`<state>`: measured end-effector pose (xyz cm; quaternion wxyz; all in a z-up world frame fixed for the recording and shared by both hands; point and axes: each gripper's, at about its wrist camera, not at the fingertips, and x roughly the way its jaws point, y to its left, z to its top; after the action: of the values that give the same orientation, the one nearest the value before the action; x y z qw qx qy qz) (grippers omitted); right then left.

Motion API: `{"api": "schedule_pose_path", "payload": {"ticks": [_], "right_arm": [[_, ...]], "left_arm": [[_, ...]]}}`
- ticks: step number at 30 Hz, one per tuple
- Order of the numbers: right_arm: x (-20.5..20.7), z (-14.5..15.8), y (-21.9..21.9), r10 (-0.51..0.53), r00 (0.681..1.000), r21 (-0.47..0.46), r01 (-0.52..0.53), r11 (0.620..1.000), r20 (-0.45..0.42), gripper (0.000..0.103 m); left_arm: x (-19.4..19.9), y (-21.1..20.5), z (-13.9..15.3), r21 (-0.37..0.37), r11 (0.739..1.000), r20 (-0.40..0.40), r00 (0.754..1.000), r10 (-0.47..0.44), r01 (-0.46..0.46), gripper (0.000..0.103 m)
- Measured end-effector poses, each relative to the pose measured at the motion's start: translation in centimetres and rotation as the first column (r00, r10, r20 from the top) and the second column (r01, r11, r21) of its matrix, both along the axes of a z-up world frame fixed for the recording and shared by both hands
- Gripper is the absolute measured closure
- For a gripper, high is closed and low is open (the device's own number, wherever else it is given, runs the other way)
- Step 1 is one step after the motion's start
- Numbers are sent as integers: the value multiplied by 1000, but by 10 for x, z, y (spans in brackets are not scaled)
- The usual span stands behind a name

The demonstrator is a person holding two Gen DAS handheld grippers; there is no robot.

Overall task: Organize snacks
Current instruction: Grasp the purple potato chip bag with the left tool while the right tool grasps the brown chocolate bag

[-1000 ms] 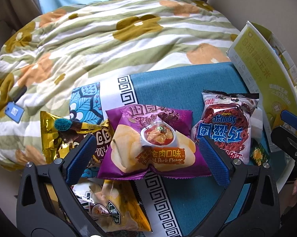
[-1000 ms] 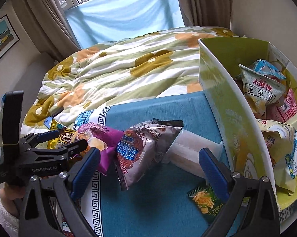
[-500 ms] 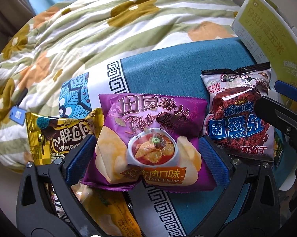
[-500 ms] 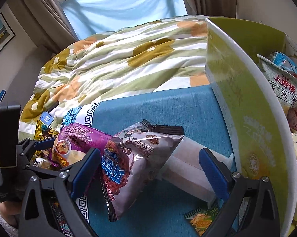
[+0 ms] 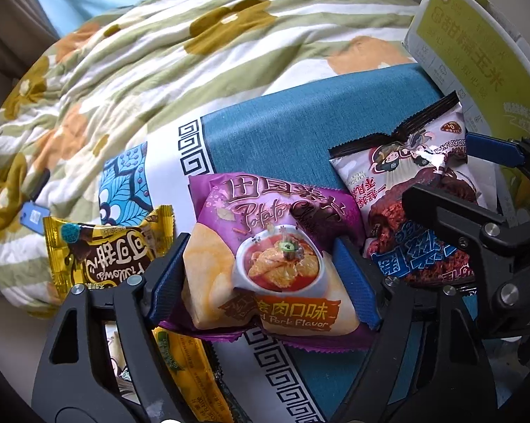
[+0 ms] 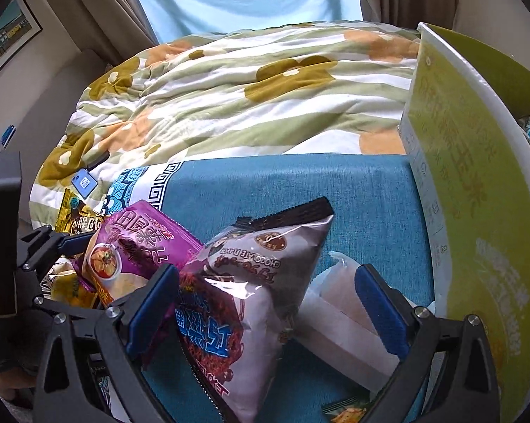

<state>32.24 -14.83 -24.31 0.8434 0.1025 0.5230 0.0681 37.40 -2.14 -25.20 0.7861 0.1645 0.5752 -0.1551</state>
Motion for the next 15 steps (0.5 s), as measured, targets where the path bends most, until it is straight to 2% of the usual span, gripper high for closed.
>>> {"api": "schedule_pose_path", "payload": {"ticks": [6, 8, 12, 15], "right_arm": [[6, -7, 4, 32, 999, 19, -32, 999, -21, 4], [7, -11, 5, 43, 999, 43, -42, 998, -32, 10], [8, -12, 6, 57, 998, 106, -53, 993, -41, 32], [7, -10, 7, 61, 997, 109, -56, 992, -38, 40]], "left_arm": [[-1, -3, 1, 2, 1000, 11, 1000, 5, -5, 30], [-1, -2, 1, -2, 1000, 10, 1000, 16, -16, 30], [-2, -1, 1, -7, 1000, 13, 1000, 22, -22, 30], [-3, 0, 2, -11, 1000, 16, 1000, 22, -22, 31]]}}
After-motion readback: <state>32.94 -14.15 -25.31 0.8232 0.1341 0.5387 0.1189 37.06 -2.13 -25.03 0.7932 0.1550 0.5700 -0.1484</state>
